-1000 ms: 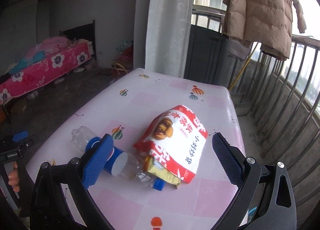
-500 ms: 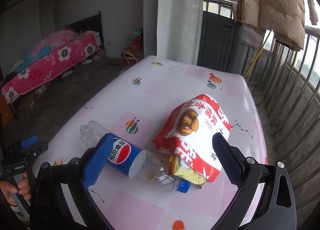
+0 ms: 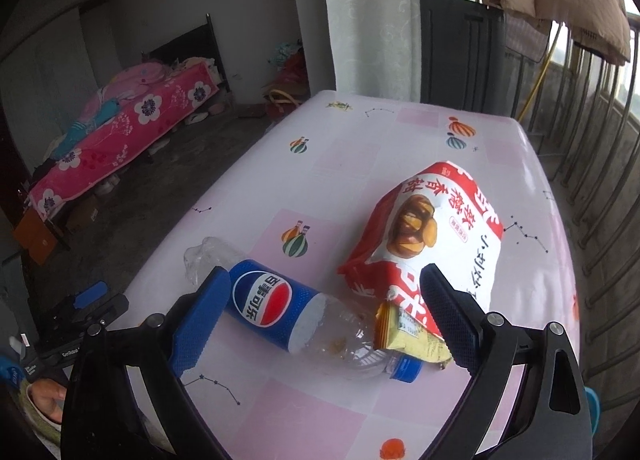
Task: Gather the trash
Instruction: 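Close the right gripper around the Pepsi bottle's label and lift it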
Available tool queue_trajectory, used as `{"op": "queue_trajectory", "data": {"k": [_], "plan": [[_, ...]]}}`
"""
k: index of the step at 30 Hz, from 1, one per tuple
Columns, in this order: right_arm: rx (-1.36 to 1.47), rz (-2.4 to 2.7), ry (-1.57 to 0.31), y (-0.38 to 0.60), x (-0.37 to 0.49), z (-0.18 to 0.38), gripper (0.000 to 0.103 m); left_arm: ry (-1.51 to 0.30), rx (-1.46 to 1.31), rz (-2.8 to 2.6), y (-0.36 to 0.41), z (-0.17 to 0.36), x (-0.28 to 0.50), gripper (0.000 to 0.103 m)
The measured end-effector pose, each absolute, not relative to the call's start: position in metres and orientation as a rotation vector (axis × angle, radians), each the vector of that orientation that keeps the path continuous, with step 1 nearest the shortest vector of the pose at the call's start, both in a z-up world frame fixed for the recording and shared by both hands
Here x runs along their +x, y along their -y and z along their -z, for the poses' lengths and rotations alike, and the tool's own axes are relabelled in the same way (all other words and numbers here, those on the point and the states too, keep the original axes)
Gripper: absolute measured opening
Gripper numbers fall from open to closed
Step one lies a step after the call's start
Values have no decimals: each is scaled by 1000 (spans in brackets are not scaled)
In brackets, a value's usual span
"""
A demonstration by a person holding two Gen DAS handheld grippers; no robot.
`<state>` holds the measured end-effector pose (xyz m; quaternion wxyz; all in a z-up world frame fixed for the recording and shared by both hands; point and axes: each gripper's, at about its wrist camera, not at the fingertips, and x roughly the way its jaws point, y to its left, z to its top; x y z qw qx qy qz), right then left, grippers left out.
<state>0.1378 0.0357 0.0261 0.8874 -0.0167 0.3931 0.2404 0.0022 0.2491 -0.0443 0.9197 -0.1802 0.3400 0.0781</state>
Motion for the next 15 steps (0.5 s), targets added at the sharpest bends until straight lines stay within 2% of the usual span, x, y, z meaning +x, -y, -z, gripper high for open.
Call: {"op": "queue_trajectory", "data": {"k": [8, 15], "plan": [[38, -568, -970, -54, 163, 3, 63, -720, -316, -114, -236, 50, 11, 97], [14, -595, -1040, -78, 175, 24, 62, -723, -305, -99, -231, 52, 16, 97]]}}
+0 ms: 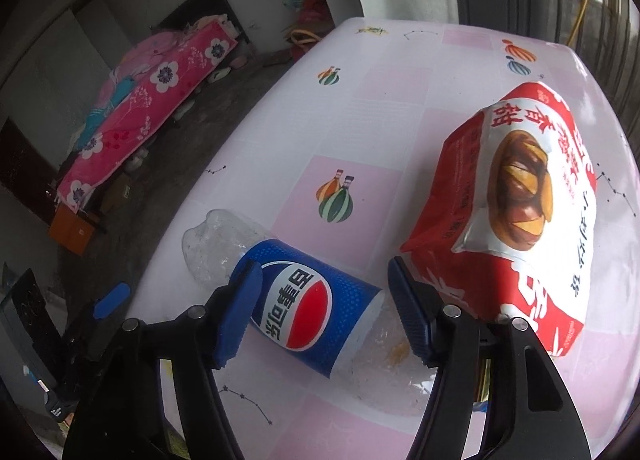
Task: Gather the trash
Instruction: 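Close the right gripper around the Pepsi bottle's label and lift it, then move the left gripper toward the red snack bag while the right gripper holds the bottle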
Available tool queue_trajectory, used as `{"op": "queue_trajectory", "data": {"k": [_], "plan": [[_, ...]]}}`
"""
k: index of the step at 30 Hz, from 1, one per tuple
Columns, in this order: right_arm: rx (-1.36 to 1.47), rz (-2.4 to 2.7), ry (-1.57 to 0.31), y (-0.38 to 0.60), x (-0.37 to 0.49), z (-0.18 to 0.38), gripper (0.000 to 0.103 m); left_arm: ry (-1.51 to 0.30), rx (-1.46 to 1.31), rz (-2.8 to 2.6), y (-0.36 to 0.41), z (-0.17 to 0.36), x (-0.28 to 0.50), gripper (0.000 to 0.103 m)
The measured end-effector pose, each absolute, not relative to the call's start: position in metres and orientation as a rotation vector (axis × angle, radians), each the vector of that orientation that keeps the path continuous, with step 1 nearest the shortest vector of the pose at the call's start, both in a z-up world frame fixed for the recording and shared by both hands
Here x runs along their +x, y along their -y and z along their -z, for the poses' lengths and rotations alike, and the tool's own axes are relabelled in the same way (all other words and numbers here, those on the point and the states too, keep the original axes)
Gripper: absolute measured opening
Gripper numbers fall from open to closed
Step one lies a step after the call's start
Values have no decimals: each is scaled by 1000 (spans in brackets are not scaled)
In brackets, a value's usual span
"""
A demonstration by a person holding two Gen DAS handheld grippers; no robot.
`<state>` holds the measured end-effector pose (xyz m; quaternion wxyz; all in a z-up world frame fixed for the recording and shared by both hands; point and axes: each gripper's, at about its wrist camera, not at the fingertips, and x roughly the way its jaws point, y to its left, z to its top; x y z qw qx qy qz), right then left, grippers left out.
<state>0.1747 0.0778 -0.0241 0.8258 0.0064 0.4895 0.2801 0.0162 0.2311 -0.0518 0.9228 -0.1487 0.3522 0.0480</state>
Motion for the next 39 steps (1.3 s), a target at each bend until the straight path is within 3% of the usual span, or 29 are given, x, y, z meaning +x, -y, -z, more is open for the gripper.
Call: {"op": "queue_trajectory", "data": {"k": [18, 31, 39], "plan": [[11, -704, -1191, -67, 113, 34, 66, -777, -290, -103, -222, 66, 26, 97], [162, -819, -1289, -57, 104, 42, 67, -810, -282, -84, -212, 73, 25, 97], [161, -858, -1321, -60, 101, 44, 74, -816, -291, -90, -213, 74, 26, 97]]}}
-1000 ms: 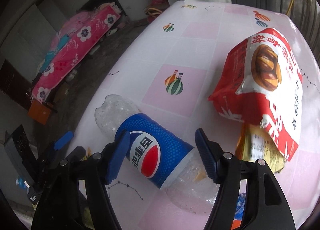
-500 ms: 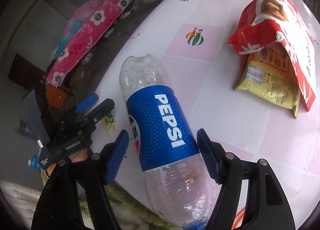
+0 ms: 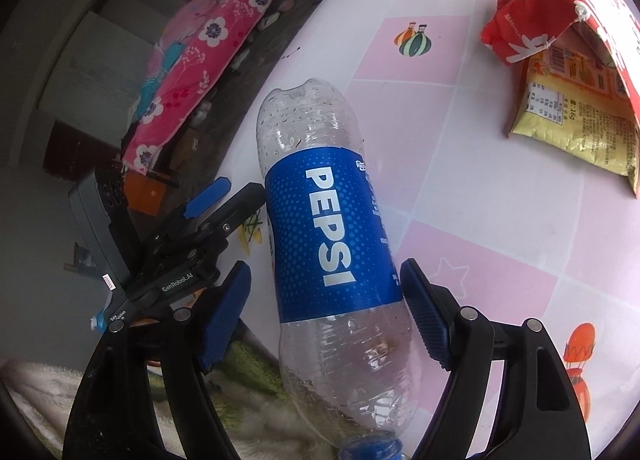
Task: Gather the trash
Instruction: 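Move the left gripper toward the red snack bag while the right gripper holds the bottle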
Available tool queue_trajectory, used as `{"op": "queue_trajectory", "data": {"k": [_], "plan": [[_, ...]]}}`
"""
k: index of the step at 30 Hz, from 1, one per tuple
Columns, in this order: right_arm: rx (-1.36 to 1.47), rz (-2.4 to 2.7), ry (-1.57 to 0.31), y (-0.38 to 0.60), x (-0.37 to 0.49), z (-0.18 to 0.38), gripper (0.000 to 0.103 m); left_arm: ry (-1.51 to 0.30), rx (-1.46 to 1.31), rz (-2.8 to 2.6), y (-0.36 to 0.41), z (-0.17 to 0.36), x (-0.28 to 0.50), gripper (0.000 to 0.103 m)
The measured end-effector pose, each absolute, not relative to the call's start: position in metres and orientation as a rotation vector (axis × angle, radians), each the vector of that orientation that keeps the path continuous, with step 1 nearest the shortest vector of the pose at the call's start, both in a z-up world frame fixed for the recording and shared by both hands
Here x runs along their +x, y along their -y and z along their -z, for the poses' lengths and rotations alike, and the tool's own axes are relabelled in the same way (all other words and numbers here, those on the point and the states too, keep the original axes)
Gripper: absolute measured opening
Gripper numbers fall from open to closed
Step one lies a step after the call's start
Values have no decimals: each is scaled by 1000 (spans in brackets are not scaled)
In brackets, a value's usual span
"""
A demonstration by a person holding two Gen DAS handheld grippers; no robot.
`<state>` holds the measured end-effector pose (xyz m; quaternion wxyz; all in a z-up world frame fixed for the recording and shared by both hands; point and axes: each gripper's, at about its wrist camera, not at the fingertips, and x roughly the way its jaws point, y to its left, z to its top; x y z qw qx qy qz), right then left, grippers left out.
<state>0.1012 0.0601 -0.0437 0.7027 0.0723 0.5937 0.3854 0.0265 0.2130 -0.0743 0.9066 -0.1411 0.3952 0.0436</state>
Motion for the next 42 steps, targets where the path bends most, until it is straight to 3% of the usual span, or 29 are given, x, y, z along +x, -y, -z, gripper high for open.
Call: {"op": "queue_trajectory", "data": {"k": [5, 7, 9, 30, 42], "plan": [[148, -889, -1336, -65, 101, 49, 74, -819, -297, -87, -211, 74, 28, 97], [144, -892, -1339, -63, 99, 51, 70, -820, -301, -82, -210, 74, 28, 97], [151, -888, -1347, -59, 98, 53, 59, -818, -300, -78, -208, 73, 27, 97], [477, -301, -1237, 155, 38, 32, 57, -884, -199, 156, -139, 83, 56, 97], [629, -126, -1126, 190, 76, 32, 58, -881, -286, 161, -149, 81, 59, 97]]}}
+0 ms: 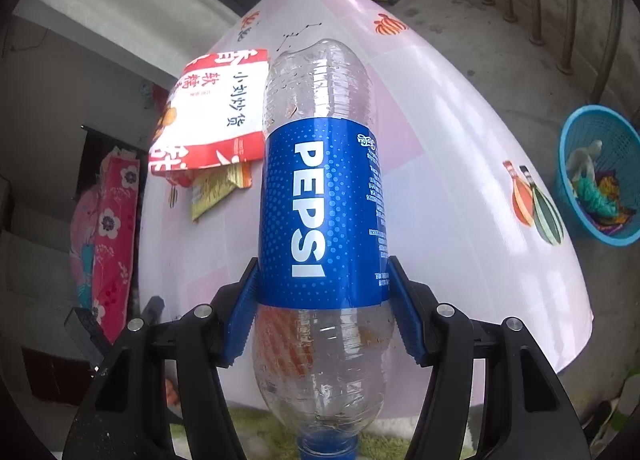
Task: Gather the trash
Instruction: 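Move the left gripper toward the red snack bag while the right gripper holds the bottle, then grasp the red snack bag with the left gripper while the right gripper holds the bottle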
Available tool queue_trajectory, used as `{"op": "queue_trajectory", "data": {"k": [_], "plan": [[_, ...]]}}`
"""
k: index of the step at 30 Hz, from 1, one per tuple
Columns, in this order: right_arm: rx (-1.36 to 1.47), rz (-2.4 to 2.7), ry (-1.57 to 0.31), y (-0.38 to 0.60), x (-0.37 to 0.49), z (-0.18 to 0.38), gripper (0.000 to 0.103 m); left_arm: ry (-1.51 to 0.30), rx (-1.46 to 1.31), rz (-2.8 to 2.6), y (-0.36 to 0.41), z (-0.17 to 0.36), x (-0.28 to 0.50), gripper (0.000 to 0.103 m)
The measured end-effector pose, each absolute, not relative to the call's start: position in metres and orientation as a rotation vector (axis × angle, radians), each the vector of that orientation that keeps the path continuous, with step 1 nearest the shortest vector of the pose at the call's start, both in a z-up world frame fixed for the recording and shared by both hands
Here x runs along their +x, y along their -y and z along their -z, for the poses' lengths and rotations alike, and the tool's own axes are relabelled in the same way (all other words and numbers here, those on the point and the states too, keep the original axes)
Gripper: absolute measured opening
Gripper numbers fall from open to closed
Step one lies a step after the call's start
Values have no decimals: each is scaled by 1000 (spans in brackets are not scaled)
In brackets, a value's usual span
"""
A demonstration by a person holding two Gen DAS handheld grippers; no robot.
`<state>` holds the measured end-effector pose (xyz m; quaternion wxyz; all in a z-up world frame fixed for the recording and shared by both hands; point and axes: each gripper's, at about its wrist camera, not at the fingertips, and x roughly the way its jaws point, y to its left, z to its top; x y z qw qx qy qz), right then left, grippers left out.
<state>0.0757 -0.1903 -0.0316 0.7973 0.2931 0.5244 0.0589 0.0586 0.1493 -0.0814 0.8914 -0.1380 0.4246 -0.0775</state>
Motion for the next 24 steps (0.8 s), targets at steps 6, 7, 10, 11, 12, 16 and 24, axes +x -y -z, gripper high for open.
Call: {"op": "queue_trajectory", "data": {"k": [6, 7, 10, 11, 12, 16, 24], "plan": [[640, -106, -1115, 184, 97, 34, 58, -934, -349, 151, -154, 75, 73, 97], [642, -105, -1112, 184, 99, 34, 58, -941, -352, 162, -152, 71, 78, 97], [655, -107, -1105, 185, 103, 33, 58, -880, -353, 247, -141, 49, 90, 97], [660, -107, -1103, 187, 103, 32, 58, -845, -354, 290, -135, 40, 94, 97], [664, -108, -1101, 189, 101, 30, 58, -811, -360, 343, -128, 30, 98, 97], [674, -104, -1098, 189, 109, 30, 59, -733, -461, 587, -100, 8, 117, 97], [693, -109, -1080, 192, 112, 31, 59, -811, -587, 603, -61, 37, 166, 66]]}}
